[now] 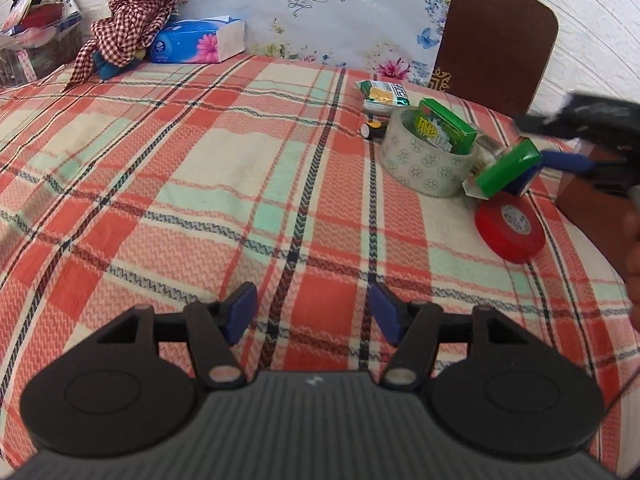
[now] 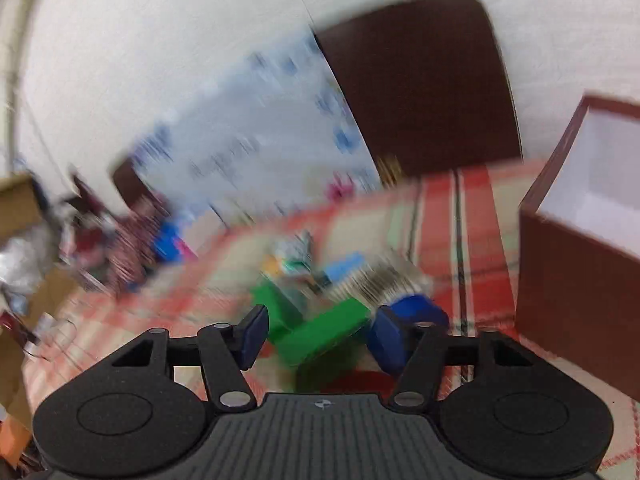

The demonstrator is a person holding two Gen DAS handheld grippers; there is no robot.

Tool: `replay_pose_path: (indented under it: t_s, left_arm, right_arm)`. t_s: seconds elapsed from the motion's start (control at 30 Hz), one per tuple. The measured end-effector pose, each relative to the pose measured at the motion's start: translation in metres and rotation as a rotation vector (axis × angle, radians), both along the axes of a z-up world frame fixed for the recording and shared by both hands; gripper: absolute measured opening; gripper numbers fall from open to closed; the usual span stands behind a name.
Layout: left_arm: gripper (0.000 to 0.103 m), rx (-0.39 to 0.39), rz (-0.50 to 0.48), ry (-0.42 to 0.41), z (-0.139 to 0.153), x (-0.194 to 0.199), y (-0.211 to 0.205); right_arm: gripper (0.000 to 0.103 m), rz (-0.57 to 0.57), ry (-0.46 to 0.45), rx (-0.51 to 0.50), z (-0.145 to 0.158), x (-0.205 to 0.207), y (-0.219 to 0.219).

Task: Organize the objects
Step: 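Move the left gripper from the box to the green card box, then grasp the green card box with the left gripper and lift it over the box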

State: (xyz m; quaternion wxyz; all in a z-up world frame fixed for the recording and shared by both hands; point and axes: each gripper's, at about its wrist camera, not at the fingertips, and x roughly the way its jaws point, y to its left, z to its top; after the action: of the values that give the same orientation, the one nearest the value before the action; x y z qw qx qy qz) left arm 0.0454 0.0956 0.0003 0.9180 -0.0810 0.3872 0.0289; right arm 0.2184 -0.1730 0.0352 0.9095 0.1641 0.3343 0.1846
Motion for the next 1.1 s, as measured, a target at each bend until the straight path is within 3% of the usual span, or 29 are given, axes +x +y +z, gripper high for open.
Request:
replay_pose_path:
  t_s: [0.07,0.17,0.27,0.33,0.37,0.43,0.5,0.57,0.67,0.73,0.83,0.97,1.0,1.03,1.07,1.1]
  left_arm:
    - [0.067,-0.012,-0.021,-0.011,-0.002,-0.008,0.004]
    - [0.067,-0.027,-0.044,-0.023,-0.004,-0.013,0.008]
    - [0.067,-0.055,-0.112,-0.024,-0.001,-0.015,0.001]
    - [0.067,-0.088,-0.180,-0.028,0.002,-0.016,-0.012]
    - [0.067,-0.103,-0.217,-0.031,0.004,-0.016,-0.020]
    - [0.067,-0.121,-0.282,-0.041,0.010,-0.014,-0.039]
    - [0.067,-0.133,-0.334,-0.053,0.018,-0.010,-0.057]
    - [0.070,-0.159,-0.384,-0.052,0.027,-0.004,-0.075]
    - [0.074,-0.175,-0.457,-0.033,0.034,0.003,-0.104]
    - [0.074,-0.177,-0.489,0.020,0.032,0.007,-0.123]
    - [0.073,-0.212,-0.534,0.101,0.023,0.012,-0.149]
    - [0.073,-0.175,-0.600,0.117,0.017,0.021,-0.182]
    - [0.067,-0.169,-0.617,0.147,0.011,0.026,-0.189]
    - [0.052,-0.170,-0.632,0.177,0.004,0.030,-0.195]
    - [0.049,-0.190,-0.637,0.171,0.001,0.031,-0.198]
    - [0.040,-0.202,-0.633,0.165,0.004,0.032,-0.199]
  right_arm:
    - [0.029,-0.008,0.130,0.103,-0.025,0.000,-0.003]
    - [0.019,-0.018,0.158,0.236,-0.037,-0.047,-0.027]
    - [0.020,-0.057,0.160,0.289,-0.048,-0.121,-0.061]
    - [0.029,-0.088,0.218,0.267,-0.063,-0.149,-0.078]
    - [0.024,-0.107,0.227,0.276,-0.068,-0.159,-0.087]
    - [0.033,-0.168,0.205,0.288,-0.062,-0.189,-0.107]
    - [0.067,-0.229,0.129,0.202,-0.046,-0.204,-0.109]
    - [0.088,-0.249,0.021,0.039,-0.031,-0.221,-0.101]
    - [0.087,-0.199,-0.088,-0.225,-0.031,-0.238,-0.080]
    - [0.087,-0.155,-0.128,-0.343,-0.037,-0.244,-0.063]
    - [0.083,-0.108,-0.154,-0.409,-0.047,-0.244,-0.053]
    - [0.083,-0.097,-0.129,-0.425,-0.054,-0.228,-0.062]
    - [0.072,-0.092,-0.096,-0.425,-0.059,-0.220,-0.063]
    - [0.064,-0.090,-0.087,-0.416,-0.061,-0.216,-0.064]
    - [0.061,-0.084,-0.103,-0.408,-0.060,-0.215,-0.064]
    - [0.060,-0.089,-0.111,-0.402,-0.058,-0.214,-0.064]
